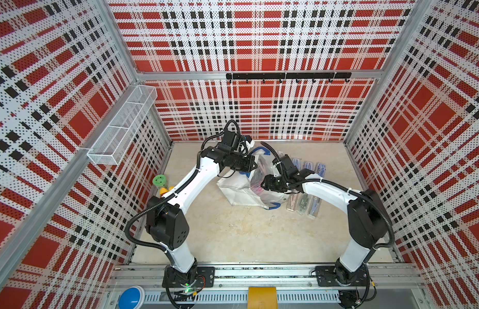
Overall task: Take out the compass set from the canvas bag
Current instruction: Pick up the compass set from the canvas bag.
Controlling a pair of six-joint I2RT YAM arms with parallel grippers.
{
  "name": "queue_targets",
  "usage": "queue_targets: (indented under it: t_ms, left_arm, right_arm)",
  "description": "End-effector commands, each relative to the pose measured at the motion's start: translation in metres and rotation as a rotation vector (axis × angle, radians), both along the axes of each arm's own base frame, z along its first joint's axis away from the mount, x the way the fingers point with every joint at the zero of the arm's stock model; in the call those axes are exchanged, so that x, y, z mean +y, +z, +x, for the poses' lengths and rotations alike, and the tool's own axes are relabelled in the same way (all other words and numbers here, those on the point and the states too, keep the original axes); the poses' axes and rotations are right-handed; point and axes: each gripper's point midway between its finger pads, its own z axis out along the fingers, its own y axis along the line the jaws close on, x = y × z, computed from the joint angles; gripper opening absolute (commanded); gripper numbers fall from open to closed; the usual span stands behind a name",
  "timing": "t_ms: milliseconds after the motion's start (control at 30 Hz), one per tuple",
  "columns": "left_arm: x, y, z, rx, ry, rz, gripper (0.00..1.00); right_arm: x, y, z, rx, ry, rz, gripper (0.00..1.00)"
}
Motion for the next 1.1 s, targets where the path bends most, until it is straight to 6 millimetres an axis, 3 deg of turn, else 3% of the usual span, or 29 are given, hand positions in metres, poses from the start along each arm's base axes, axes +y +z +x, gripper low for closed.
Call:
queue_targets:
  t_ms: [0, 367, 600, 933, 1067]
  left_arm:
    - [-0.01, 0.042, -0.009, -0.115, -0.058, -0.097, 0.0]
    - [-0.012, 0.033, -0.009, -0.093, -0.057, -0.1, 0.0]
    - [-0.011, 0.03, -0.009, -0.079, -0.06, -0.104, 0.0]
    - [-0.009, 0.029, -0.011, -0.068, -0.061, -0.116, 0.0]
    - [-0.008, 0.028, -0.013, -0.064, -0.061, -0.121, 0.0]
  right_arm:
    - [0.004, 0.007, 0.022, -0.046, -0.088, 0.041, 0.61]
    - [0.008, -0.035, 0.028, 0.14, -0.289, 0.106, 0.68]
    - [0.014, -0.046, 0.037, 0.216, -0.447, 0.232, 0.74]
    - [-0.008, -0.077, 0.036, 0.3, -0.673, 0.243, 0.75]
    - [-0.007, -0.087, 0.04, 0.319, -0.698, 0.256, 0.75]
